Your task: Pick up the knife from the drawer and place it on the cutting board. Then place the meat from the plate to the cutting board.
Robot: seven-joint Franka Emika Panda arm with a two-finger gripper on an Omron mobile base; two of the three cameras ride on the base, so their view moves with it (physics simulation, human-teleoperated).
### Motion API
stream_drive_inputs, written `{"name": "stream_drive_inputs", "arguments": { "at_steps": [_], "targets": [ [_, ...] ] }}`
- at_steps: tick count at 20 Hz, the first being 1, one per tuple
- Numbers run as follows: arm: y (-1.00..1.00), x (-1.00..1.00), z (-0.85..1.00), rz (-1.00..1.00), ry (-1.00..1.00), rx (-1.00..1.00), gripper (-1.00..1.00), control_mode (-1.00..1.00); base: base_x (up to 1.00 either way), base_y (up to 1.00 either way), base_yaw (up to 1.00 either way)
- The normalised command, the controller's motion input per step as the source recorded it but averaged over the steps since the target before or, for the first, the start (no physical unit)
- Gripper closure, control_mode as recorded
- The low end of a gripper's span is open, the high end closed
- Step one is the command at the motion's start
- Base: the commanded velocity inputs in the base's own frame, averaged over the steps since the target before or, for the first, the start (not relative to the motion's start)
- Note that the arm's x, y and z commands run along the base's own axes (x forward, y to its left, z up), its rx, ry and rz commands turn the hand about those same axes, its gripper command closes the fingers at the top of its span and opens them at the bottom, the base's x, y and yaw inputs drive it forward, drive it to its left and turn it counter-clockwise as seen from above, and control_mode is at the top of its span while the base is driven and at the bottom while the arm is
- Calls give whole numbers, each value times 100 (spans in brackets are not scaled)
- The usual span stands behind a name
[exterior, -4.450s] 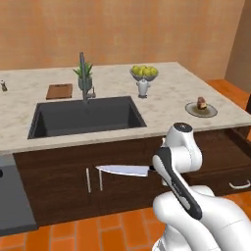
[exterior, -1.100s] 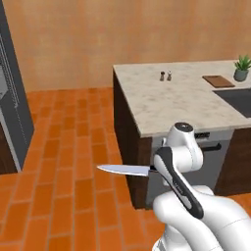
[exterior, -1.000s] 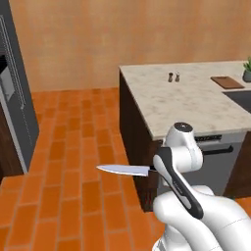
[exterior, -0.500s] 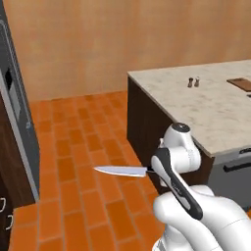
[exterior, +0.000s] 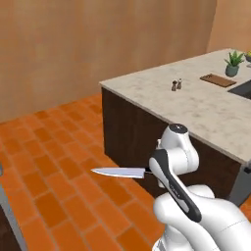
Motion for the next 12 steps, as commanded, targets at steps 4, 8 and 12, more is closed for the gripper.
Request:
{"name": "stream_drive_inputs", "arguments": {
  "at_steps": [4,8,12],
  "targets": [
    [0,0,0,0,0,0,100,100,93,100,-60],
    [0,0,0,0,0,0,100,100,83,100,-52],
    [0,0,0,0,0,0,100,100,63,100,-36]
  ]
}}
